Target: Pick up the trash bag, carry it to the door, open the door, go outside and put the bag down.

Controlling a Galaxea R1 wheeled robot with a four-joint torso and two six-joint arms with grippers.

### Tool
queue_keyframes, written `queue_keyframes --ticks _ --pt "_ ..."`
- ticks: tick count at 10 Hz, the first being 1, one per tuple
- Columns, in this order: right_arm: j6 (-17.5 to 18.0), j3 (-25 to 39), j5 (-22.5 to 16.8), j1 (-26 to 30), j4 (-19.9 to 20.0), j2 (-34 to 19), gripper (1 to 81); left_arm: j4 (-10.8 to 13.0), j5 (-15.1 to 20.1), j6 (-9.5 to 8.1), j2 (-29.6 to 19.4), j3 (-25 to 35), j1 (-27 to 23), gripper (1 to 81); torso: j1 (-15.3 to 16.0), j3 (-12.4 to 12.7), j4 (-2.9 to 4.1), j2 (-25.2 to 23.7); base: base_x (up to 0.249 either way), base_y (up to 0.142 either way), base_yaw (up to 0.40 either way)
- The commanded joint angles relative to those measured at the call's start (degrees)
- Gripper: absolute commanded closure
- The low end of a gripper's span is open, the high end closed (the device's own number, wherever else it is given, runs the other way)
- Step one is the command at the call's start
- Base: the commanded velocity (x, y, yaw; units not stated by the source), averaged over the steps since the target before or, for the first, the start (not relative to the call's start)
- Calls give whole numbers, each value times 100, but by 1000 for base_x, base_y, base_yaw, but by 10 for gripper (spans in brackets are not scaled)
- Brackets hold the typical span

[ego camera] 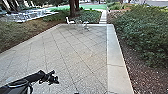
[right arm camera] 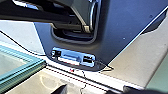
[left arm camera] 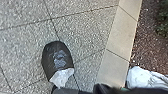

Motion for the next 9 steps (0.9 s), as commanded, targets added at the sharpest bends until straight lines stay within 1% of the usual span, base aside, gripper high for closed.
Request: queue_keyframes --ticks 1,2,3,4,5,6,7,9 --pt "19 49 -369 -13 29 79 10 -127 526 89 -116 -10 -451 811 0 180 0 -2 0 0 0" --pt "28 40 -369 -12 29 79 10 -75 606 236 -21 -1 -13 811 2 471 0 0 0 0 0" --pt "28 40 -369 -4 29 79 10 -92 553 560 59 -27 461 811 2 528 0 0 0 0 0" --pt "28 40 -369 5 29 79 10 -109 501 790 121 -80 891 811 4 659 0 0 0 0 0" --pt "28 40 -369 5 29 79 10 -92 236 959 191 -98 1280 811 4 359 0 0 0 0 0" --pt "28 40 -369 23 29 79 10 -118 -191 1099 235 -106 1552 811 0 512 0 0 0 0 0" --pt "28 49 -369 31 29 88 10 -154 -318 1117 235 -98 1650 811 -7 575 0 -5 0 0 0" --pt "37 58 -369 31 29 88 10 -163 -309 1160 296 -36 1772 811 -9 621 0 -5 0 0 0"
